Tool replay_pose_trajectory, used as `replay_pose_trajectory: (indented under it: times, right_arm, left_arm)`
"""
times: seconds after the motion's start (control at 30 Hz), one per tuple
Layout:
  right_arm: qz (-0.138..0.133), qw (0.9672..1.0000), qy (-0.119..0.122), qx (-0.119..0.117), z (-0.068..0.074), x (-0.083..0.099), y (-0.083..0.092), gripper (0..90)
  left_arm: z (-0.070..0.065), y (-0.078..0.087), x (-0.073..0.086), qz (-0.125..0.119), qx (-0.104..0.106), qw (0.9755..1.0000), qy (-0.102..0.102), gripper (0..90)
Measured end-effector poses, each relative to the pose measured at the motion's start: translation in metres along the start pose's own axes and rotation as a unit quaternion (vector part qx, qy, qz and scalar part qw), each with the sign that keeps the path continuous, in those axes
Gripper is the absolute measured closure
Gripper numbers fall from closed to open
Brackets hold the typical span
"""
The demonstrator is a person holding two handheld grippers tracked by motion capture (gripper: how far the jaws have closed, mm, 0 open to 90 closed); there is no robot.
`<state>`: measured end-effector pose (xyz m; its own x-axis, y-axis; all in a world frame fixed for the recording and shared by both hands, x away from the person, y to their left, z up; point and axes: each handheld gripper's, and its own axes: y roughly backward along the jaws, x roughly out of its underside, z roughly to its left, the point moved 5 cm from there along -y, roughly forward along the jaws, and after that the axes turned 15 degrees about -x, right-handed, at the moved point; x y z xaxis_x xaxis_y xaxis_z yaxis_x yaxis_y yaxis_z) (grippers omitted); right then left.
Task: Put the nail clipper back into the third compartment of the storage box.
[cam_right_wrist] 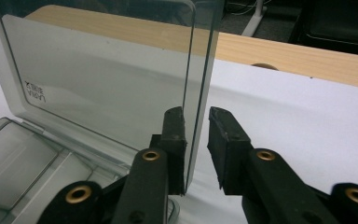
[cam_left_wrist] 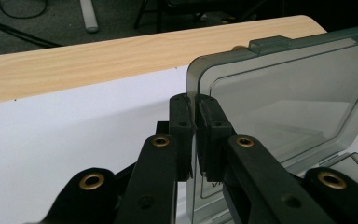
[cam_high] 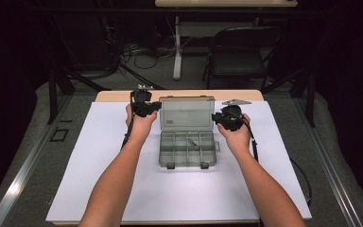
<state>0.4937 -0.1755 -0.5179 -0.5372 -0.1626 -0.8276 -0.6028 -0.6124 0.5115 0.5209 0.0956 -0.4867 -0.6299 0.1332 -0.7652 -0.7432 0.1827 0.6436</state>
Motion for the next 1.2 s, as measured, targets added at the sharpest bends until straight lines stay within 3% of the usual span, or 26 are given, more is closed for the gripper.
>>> replay_pose_trajectory:
  times: [0.2, 0.33, 0.57, 1.2]
  right_arm:
    - [-0.001, 0.9999, 0.011, -0.007, 0.008, -0.011, 0.015, 73.3]
    - [0.009, 0.9995, 0.030, 0.007, 0.015, -0.017, 0.022, 73.2]
    - [0.021, 0.9994, 0.025, -0.007, 0.028, -0.027, 0.031, 90.0]
    - [0.027, 0.9987, 0.036, -0.023, 0.053, -0.055, 0.050, 90.0]
  left_arm:
    - [-0.002, 0.008, 0.005, -0.013, -0.003, 0.9999, -0.001, 85.6]
    - [-0.003, 0.014, 0.008, -0.018, -0.003, 0.9998, -0.001, 85.8]
    - [-0.006, 0.024, 0.015, -0.024, -0.006, 0.9997, -0.004, 86.0]
    - [-0.009, 0.045, 0.033, -0.033, 0.004, 0.9994, -0.005, 85.8]
